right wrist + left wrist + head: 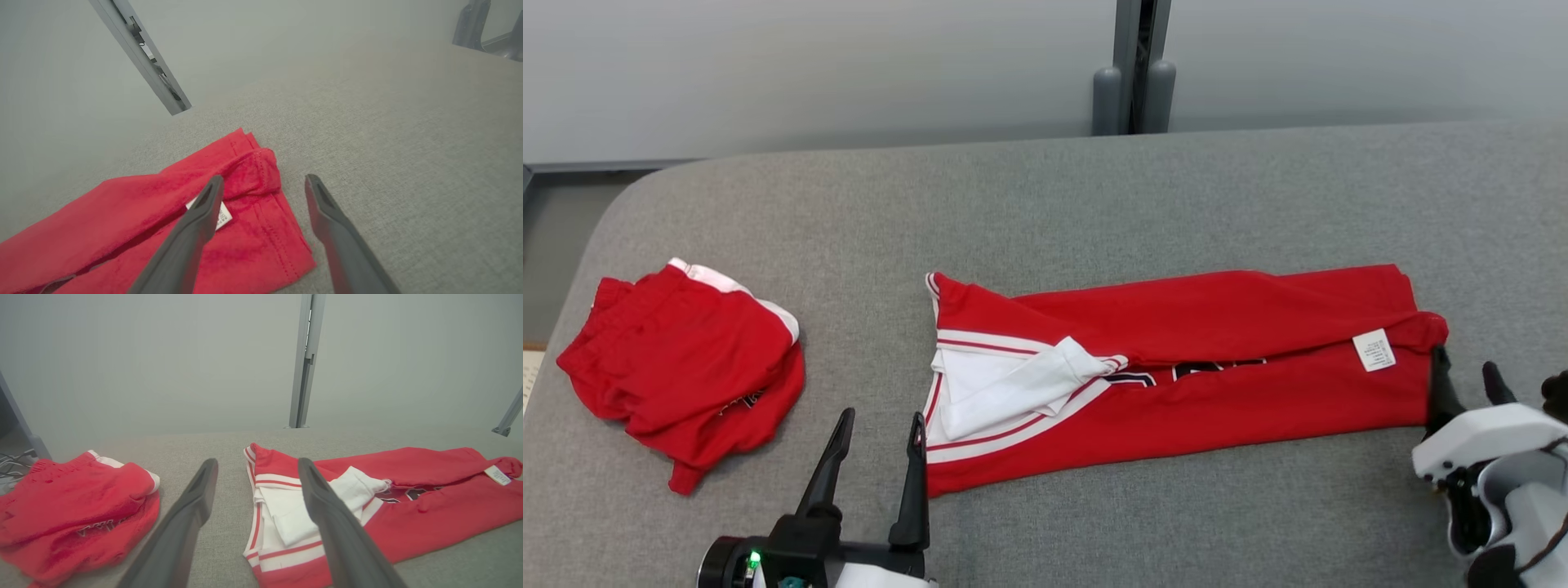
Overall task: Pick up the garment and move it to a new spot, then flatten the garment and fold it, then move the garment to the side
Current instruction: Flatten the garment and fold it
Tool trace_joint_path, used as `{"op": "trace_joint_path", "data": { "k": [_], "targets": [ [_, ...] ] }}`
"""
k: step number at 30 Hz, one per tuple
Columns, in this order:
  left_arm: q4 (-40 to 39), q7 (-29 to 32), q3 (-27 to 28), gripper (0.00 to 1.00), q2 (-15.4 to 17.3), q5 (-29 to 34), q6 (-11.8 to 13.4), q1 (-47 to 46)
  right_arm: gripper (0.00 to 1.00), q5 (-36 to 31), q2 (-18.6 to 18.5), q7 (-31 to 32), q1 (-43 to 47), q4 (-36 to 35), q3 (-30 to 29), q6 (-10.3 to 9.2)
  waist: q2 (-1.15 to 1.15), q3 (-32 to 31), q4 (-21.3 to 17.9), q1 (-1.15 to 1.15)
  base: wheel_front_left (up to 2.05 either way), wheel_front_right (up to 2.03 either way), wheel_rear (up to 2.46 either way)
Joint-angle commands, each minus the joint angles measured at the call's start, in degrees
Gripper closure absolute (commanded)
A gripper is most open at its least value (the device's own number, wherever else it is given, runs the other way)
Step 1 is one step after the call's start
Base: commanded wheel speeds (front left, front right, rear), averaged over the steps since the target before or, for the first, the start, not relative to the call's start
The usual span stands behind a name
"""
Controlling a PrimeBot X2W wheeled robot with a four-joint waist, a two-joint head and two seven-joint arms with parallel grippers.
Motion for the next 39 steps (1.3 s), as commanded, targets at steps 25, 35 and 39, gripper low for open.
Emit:
{"op": "trace_joint_path", "data": {
  "k": [25,35,39],
  "targets": [
    [0.87,-0.23,-2.84,0.00,0.17,2.55,-0.20,-6.96,0.72,-3.79,-1.19,7.19,-15.49,21.42,-2.09,0.00,0.00,8.04,0.03,0.00,0.00,0.00,0.00],
    [0.64,-0.23,-2.25,0.00,0.17,2.81,-0.28,-6.69,1.00,-2.13,-4.00,4.84,-14.75,21.53,-2.76,-0.15,0.00,6.95,-0.06,0.00,0.00,0.00,0.00],
    [0.51,-0.23,-1.89,0.00,0.17,2.99,-0.40,-6.20,1.00,-1.71,-5.88,3.26,-15.65,21.17,-2.97,-0.15,0.00,6.40,-0.38,0.00,0.00,0.00,0.00]
  ]
}}
